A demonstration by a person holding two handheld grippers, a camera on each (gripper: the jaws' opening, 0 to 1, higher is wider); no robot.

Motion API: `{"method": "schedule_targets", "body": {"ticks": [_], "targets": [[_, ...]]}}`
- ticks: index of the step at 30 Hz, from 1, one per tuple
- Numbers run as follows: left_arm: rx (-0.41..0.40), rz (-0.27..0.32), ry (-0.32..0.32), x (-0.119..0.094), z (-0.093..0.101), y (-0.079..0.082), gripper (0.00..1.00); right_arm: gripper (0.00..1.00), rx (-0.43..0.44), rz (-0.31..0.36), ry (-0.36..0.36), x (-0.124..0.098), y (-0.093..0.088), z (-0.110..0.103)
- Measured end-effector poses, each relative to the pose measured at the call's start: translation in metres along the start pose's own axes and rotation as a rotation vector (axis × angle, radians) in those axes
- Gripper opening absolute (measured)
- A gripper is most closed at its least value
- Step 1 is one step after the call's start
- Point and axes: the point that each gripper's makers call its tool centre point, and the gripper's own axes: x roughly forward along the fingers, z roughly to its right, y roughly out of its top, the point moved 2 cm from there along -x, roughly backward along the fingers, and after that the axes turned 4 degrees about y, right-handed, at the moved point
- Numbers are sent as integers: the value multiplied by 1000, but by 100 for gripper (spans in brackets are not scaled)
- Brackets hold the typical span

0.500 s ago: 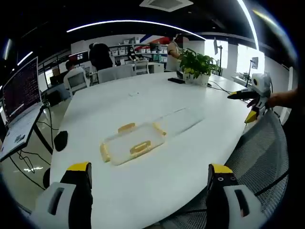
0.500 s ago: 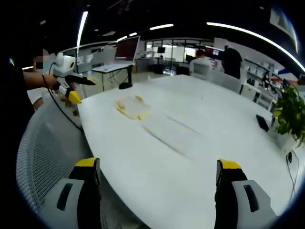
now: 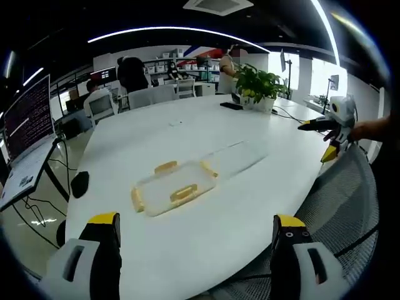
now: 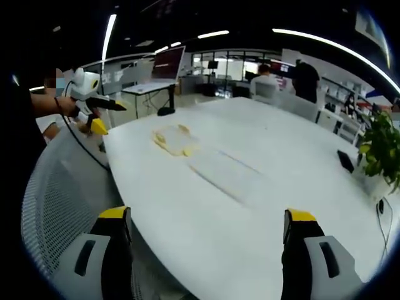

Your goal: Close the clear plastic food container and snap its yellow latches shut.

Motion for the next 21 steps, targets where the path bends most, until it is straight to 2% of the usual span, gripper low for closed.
{"method": "schedule_targets", "body": {"ticks": [21], "targets": [[-1, 5, -3, -1, -3, -1, 99, 100, -2, -6, -2, 0, 1, -1]]}}
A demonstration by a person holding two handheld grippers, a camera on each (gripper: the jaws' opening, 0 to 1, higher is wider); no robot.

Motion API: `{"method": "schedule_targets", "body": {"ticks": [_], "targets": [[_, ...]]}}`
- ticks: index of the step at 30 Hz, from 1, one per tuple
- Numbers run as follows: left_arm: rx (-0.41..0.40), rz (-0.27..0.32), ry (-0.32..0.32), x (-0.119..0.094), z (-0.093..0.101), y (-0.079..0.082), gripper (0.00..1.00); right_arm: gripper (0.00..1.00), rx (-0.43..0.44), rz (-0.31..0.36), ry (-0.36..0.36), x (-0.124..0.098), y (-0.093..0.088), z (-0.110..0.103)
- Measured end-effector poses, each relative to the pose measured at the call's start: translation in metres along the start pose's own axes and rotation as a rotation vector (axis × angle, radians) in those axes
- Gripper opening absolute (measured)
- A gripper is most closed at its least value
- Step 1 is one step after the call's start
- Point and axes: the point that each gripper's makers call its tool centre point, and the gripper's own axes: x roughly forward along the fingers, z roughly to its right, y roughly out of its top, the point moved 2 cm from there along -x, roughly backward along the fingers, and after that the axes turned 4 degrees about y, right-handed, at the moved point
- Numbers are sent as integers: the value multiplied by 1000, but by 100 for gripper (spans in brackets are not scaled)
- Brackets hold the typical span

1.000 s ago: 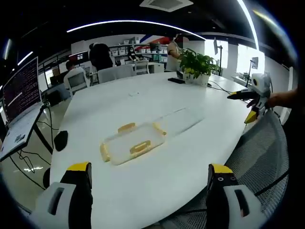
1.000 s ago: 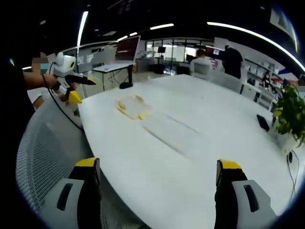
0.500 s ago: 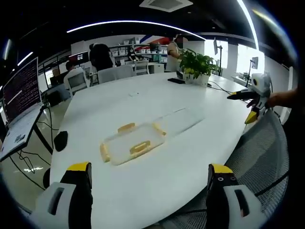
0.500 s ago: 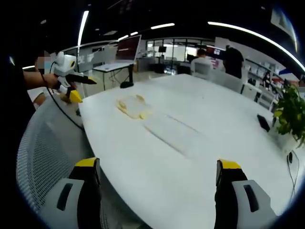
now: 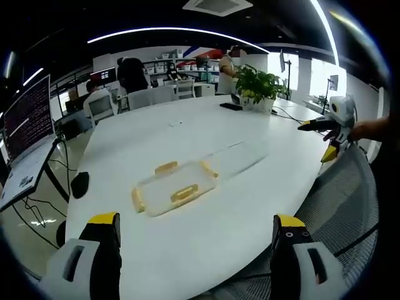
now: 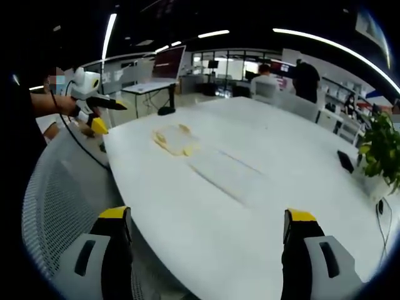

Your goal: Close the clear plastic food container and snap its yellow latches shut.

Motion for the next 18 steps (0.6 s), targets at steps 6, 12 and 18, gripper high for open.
{"method": "schedule_targets", "body": {"ticks": [6, 12, 18], "targets": [[3, -2, -3, 0, 1, 0, 99, 100, 0, 0, 0, -1, 0, 1], [7, -5, -6, 0, 2, 0, 99, 100, 2, -3, 2, -2, 0, 0], [12, -6, -6, 0, 2, 0, 99, 99, 1, -6, 7, -2, -1, 1]]}}
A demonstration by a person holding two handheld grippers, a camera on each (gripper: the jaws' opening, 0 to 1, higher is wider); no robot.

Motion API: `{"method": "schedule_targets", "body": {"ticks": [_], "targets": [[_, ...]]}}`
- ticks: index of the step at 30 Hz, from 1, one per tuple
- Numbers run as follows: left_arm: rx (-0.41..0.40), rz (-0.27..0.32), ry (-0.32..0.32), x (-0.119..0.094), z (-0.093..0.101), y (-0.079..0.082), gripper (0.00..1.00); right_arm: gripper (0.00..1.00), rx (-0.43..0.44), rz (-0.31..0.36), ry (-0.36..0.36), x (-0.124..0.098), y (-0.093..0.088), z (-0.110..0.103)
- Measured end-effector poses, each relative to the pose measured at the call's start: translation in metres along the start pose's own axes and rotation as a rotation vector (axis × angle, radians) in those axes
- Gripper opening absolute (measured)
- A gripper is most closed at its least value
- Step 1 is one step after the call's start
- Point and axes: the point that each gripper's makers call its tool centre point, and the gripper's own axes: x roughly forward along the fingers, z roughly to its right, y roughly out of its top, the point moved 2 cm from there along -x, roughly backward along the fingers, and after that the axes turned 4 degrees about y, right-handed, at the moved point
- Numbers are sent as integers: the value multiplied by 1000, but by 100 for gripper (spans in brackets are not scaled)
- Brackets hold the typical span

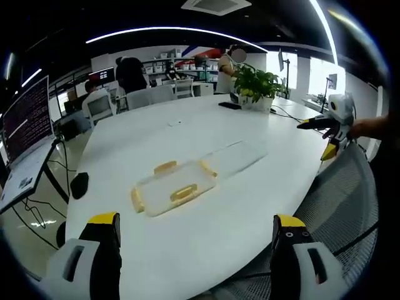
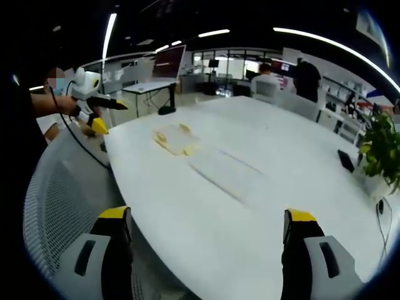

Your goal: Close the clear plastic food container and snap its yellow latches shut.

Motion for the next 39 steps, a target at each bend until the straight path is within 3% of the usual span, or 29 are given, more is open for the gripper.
{"method": "schedule_targets", "body": {"ticks": [23, 39], "targets": [[56, -12, -32, 4, -11, 5, 99, 97, -49, -40, 53, 5, 8, 3], [104, -32, -63, 11, -26, 4, 99, 95, -117, -59, 120, 21, 28, 6]]}}
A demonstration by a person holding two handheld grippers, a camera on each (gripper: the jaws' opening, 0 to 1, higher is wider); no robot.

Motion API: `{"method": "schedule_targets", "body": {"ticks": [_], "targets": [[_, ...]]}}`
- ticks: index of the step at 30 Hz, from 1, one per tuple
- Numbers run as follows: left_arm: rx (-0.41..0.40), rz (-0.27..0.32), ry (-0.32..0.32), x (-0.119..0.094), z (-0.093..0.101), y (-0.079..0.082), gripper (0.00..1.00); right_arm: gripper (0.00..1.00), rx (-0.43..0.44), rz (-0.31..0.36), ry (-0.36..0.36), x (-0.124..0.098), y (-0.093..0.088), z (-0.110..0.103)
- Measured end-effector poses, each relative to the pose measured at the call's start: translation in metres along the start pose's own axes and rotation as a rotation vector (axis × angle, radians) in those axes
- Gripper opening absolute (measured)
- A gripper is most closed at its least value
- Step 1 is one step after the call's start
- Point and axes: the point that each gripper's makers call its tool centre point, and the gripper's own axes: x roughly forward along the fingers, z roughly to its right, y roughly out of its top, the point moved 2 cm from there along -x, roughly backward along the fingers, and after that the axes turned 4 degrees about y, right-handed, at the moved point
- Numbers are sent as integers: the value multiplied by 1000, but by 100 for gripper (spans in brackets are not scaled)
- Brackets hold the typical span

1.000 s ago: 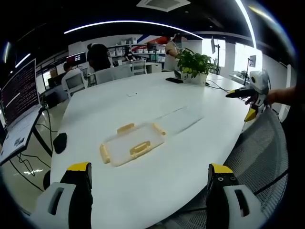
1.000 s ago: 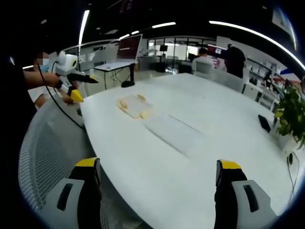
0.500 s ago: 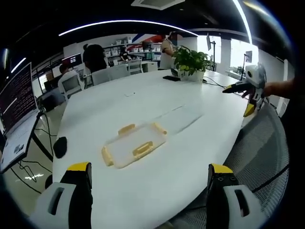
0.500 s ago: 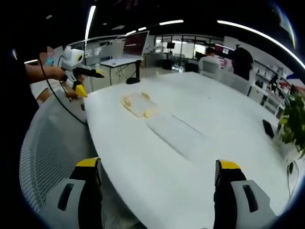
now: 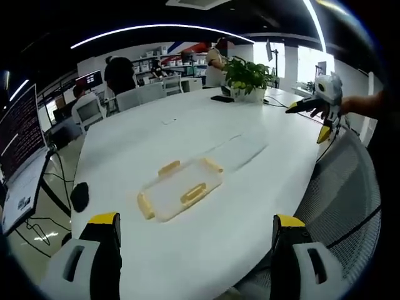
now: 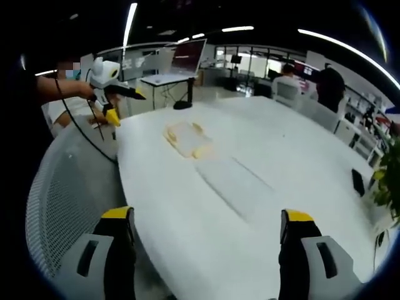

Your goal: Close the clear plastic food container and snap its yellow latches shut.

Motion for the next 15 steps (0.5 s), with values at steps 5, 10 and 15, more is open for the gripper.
{"method": "schedule_targets", "body": {"ticks": [5, 10, 15], "targets": [[16, -6, -10, 4, -5, 1, 98, 94, -24, -17, 28, 4, 2, 0], [47, -8, -26, 7, -9, 1, 96, 93, -40, -28, 52, 8, 4, 1], [68, -17, -42, 12, -14, 0, 95, 91, -59, -35, 71, 13, 8, 3]]}}
